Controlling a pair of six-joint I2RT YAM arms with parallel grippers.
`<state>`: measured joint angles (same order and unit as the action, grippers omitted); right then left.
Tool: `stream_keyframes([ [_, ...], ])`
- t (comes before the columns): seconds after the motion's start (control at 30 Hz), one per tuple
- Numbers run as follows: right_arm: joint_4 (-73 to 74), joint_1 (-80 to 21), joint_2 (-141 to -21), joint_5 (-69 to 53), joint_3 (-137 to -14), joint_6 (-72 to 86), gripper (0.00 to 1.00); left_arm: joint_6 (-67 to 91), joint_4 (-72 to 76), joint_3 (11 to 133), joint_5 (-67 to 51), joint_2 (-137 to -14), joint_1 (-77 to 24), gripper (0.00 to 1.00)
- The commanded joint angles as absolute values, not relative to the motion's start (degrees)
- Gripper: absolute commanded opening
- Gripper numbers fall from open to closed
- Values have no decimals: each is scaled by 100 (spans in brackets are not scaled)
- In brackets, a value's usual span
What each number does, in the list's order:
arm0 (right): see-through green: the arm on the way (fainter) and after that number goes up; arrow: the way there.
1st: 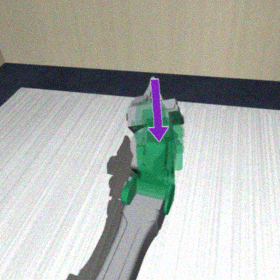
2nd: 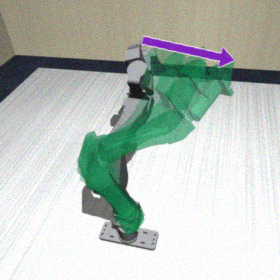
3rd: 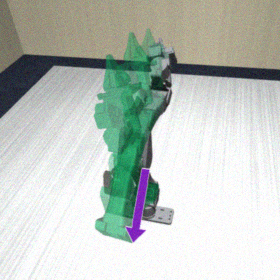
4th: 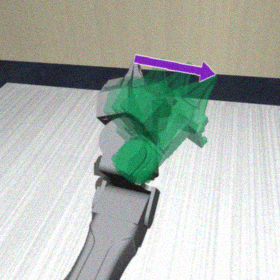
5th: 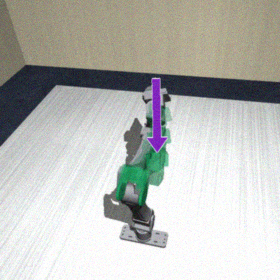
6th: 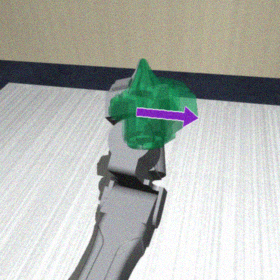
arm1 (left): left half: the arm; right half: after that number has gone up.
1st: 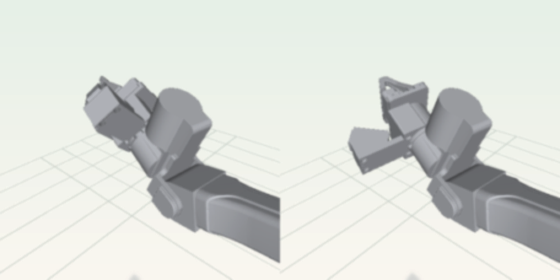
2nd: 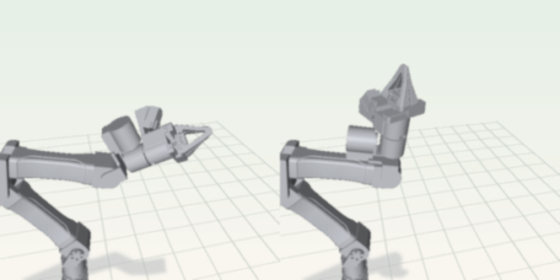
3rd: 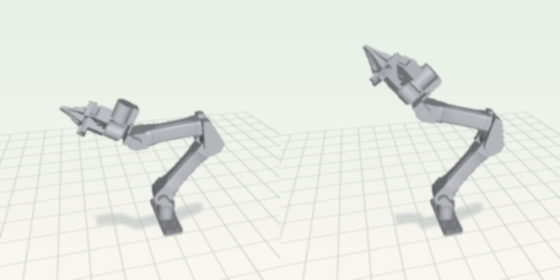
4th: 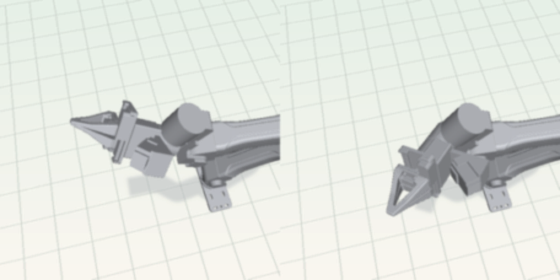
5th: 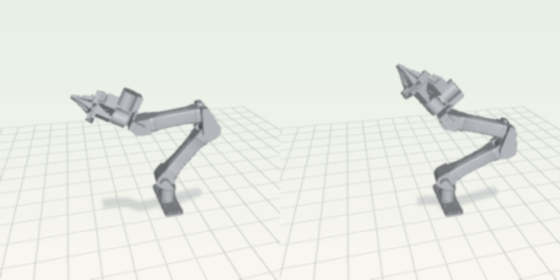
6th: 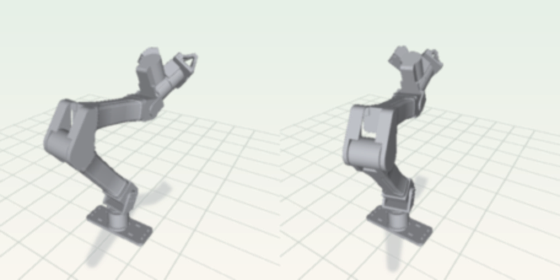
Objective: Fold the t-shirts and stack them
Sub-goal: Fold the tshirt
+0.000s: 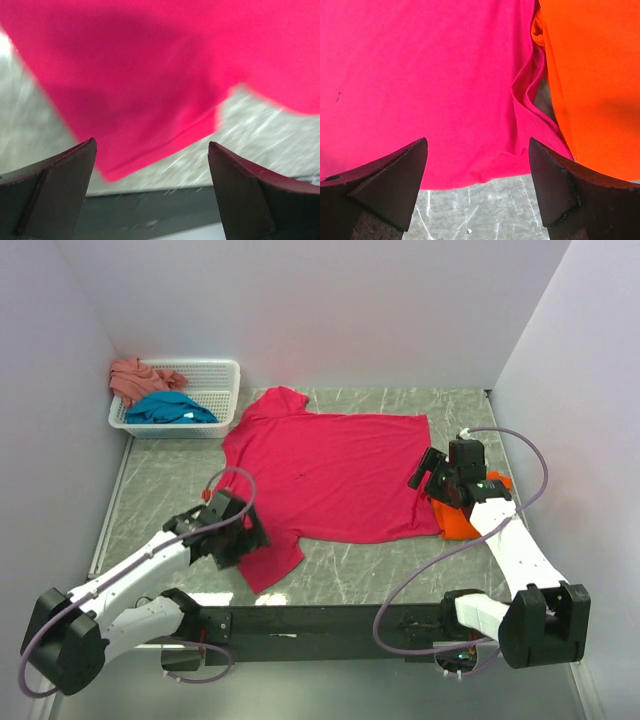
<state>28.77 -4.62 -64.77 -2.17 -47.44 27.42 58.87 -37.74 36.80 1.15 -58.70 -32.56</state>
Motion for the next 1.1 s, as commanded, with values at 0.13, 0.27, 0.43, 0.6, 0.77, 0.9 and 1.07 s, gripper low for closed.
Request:
stream_keyframes([
  [0.13, 2742, -457, -6390, -123, -4711, 2830, 87, 6697, -4034, 2813, -589, -5449, -3735, 85],
  [0.27, 2742, -457, -6486, -79, -4711, 2856, 87, 6671, -4043, 2751, -685, -5721, -3911, 75],
  [0.43, 2804, -448, -6644, -9, -4746, 2900, 86, 6680, -3972, 2690, -730, -6098, -4166, 64],
  [0.6, 2777, -448, -6557, -9, -4632, 2953, 84, 6715, -3964, 2830, -185, -6538, -4175, 40],
  [0.77, 3014, -457, -6478, -9, -4492, 2883, 83, 6732, -4253, 3383, 447, -7075, -4175, 1],
  [0.9, 3269, -457, -6320, -52, -4307, 2953, 78, 7126, -5166, 3559, 1044, -6935, -4157, 1],
  [1.07, 3401, -474, -6056, -184, -3815, 3287, 75, 7418, -5660, 3613, 1240, -6583, -3754, 1],
])
